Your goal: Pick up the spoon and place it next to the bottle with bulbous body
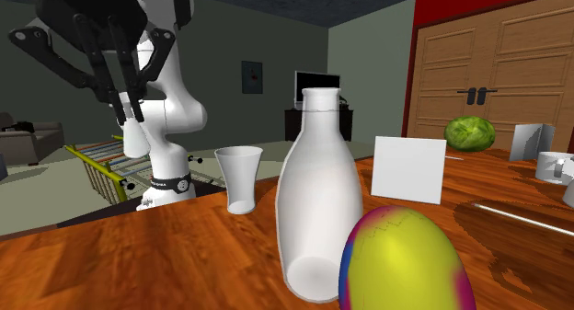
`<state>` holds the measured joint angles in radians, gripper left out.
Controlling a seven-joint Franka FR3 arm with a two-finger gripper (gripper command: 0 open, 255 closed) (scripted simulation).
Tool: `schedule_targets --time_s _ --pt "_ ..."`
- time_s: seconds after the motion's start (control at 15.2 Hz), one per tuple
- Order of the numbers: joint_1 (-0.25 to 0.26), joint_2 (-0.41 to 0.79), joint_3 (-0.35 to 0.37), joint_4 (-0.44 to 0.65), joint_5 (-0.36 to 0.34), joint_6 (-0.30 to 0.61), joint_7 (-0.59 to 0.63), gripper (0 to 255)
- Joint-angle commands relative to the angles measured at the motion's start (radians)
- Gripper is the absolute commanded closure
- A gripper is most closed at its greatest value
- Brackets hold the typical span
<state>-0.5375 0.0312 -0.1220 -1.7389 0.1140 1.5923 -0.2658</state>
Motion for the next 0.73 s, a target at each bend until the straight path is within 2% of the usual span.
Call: schedule_targets --time_s 0.0,0.66 --pt "0.000 -0.001 0.000 -0.029 0.000 0.028 -0.004 255" --pt "0.001 0.013 0.001 -0.147 0.004 0.159 -0.018 255"
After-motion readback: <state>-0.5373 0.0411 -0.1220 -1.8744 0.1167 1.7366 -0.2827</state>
